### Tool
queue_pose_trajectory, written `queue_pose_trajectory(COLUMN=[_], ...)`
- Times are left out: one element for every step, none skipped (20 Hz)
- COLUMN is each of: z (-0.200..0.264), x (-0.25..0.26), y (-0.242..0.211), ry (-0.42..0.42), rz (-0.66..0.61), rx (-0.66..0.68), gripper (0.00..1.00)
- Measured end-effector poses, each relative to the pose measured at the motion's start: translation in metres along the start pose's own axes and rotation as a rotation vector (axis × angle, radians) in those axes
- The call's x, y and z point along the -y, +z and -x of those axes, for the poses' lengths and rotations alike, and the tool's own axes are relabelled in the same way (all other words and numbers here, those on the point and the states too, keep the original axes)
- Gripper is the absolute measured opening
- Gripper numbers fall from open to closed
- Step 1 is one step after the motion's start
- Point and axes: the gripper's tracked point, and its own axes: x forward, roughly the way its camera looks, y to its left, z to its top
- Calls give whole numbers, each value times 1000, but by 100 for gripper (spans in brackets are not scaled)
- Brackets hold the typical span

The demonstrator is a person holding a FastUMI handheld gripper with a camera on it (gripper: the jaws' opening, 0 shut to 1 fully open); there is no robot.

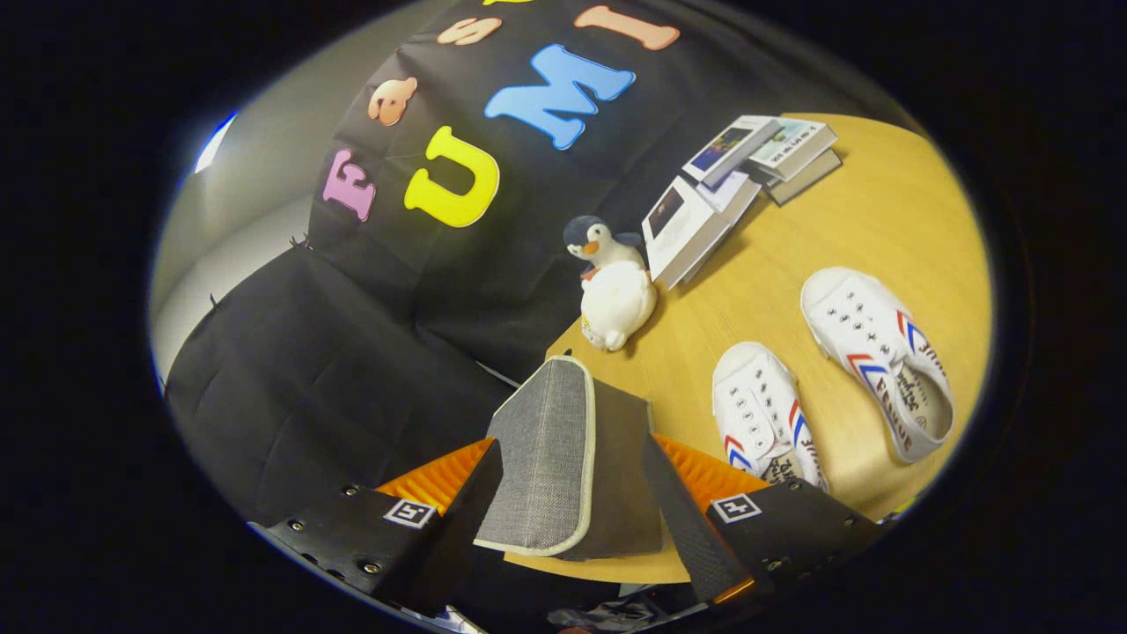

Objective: Open the storage box then place both shoes into the box .Put the left shoe in first, then the right shoe, with the right side of both shoes facing outward in a uniform manner.

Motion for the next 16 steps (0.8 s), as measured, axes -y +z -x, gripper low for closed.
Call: queue_pose_trajectory(z=[-3, -5, -8, -10, -14, -18, -19, -22, -24, -27, -30, -32, -33, -33, -37, -37], x=[0, 1, 3, 4, 5, 7, 7, 8, 8, 9, 9, 8, 5, 2, 0, -2], y=[-8, -13, -19, -23, -28, -32, -39, -43, -47, -51, -55, -58, -60, -62, -63, -65], ry=[6, 13, 24, 32, 43, 52, 58, 63, 66, 72, 77, 87, 96, 110, 117, 126], rz=[-21, -42, -63, -89, -118, -148, -179, -207, -232, -256, -279, -298, -313, -324, -332, -337], rx=[-20, -37, -55, -71, -88, -103, -117, -131, -145, -157, -169, -181, -192, -202, -212, -227], gripper=[98, 98, 98, 98, 98, 98, 98, 98, 98, 97, 97, 97, 97, 97, 95, 95])
